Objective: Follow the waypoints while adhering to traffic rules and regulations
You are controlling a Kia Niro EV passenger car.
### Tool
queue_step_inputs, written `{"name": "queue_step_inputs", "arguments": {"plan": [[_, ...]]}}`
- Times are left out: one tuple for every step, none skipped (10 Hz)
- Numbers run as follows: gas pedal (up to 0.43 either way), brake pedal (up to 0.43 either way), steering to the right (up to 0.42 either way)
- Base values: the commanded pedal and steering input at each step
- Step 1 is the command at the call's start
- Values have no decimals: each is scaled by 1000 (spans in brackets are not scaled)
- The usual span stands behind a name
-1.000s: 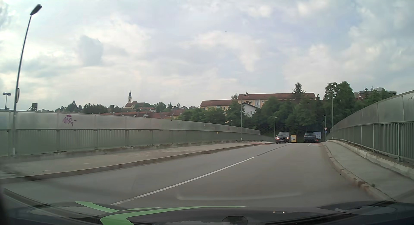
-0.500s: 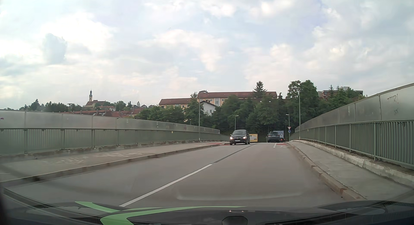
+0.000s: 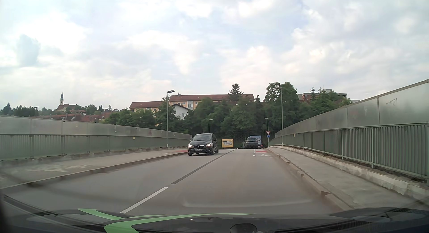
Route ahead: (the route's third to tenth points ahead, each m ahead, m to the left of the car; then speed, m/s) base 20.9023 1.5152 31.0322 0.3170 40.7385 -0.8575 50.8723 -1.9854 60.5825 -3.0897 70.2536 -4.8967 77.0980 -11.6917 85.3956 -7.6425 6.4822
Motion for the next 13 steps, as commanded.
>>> {"name": "queue_step_inputs", "arguments": {"plan": [[287,0,112],[280,0,92],[280,0,76],[280,0,62],[280,0,43],[280,0,29],[280,0,20],[280,0,16],[240,0,14],[240,0,13],[228,0,12],[209,0,10],[197,0,5]]}}
